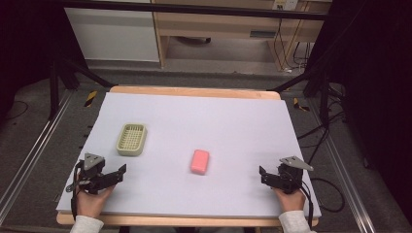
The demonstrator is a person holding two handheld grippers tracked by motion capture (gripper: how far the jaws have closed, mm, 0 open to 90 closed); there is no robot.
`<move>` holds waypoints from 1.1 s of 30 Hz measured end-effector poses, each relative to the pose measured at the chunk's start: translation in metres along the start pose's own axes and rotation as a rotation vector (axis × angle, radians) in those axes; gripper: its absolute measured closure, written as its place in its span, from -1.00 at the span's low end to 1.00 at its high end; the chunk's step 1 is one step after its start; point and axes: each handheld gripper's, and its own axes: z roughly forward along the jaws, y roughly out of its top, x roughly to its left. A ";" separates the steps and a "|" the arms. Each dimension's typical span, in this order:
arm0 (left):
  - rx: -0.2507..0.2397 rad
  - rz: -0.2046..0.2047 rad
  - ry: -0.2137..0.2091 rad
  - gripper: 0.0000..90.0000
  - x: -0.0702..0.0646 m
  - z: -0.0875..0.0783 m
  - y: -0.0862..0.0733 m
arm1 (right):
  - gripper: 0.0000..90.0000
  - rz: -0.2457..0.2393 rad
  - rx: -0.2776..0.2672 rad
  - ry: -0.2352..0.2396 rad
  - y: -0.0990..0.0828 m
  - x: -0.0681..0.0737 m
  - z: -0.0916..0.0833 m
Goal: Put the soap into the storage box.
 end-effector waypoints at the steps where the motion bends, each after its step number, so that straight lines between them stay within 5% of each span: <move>1: -0.003 0.002 -0.002 -0.56 -0.003 -0.001 0.001 | -0.88 0.001 0.003 0.004 0.000 0.000 0.000; 33: 0.002 0.097 -0.156 -0.46 -0.061 -0.007 0.041 | -0.79 -0.038 0.048 -0.027 0.002 0.010 0.001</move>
